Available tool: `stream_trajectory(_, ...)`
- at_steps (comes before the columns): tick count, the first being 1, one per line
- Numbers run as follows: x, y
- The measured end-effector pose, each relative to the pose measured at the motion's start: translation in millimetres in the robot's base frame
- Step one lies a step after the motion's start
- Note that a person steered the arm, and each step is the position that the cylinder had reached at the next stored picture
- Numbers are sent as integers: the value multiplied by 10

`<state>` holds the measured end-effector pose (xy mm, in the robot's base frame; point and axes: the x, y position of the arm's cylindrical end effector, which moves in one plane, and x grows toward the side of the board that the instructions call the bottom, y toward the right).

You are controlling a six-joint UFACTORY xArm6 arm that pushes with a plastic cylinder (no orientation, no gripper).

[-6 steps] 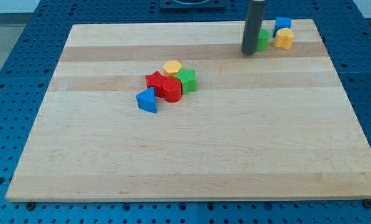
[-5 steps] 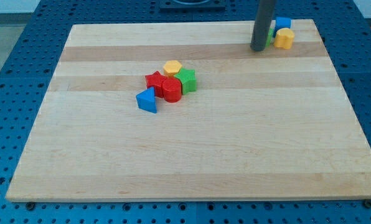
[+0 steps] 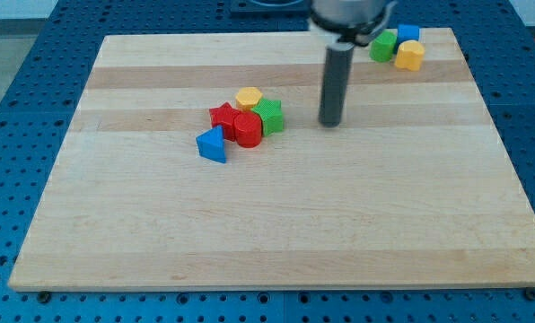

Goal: Slide the green star to group of blocks

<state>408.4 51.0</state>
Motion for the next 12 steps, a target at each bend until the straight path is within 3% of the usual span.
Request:
stream_trajectory(2,259,-1089)
stream_trajectory(3,167,-1176)
stream_trajectory(9,-637,-319)
stream_trajectory(12,-857,396)
